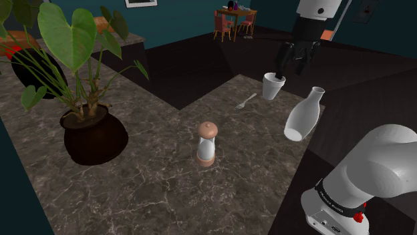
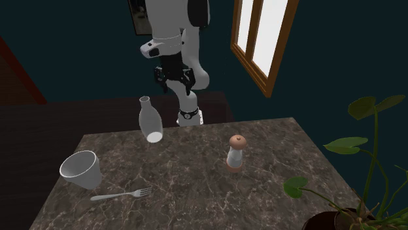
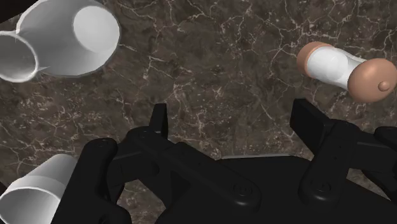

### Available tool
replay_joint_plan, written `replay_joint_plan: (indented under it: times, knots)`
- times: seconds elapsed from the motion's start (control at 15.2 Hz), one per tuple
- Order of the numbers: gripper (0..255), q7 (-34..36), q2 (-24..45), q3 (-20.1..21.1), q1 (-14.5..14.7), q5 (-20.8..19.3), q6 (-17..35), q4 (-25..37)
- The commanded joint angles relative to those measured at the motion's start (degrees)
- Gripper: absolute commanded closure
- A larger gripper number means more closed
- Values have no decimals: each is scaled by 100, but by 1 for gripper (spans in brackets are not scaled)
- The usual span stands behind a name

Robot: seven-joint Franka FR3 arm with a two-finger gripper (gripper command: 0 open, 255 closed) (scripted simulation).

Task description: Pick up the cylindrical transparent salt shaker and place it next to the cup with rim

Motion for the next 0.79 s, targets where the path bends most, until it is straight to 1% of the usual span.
replay_joint_plan:
  times: [0.0, 0.4, 0.73]
  knots:
    - [0, 0, 0, 0, 0, 0, 0, 0]
    - [0, 556, 409, 631, 278, 465, 670, -238]
    - [0, 1003, 934, 1162, 491, 783, 1261, -257]
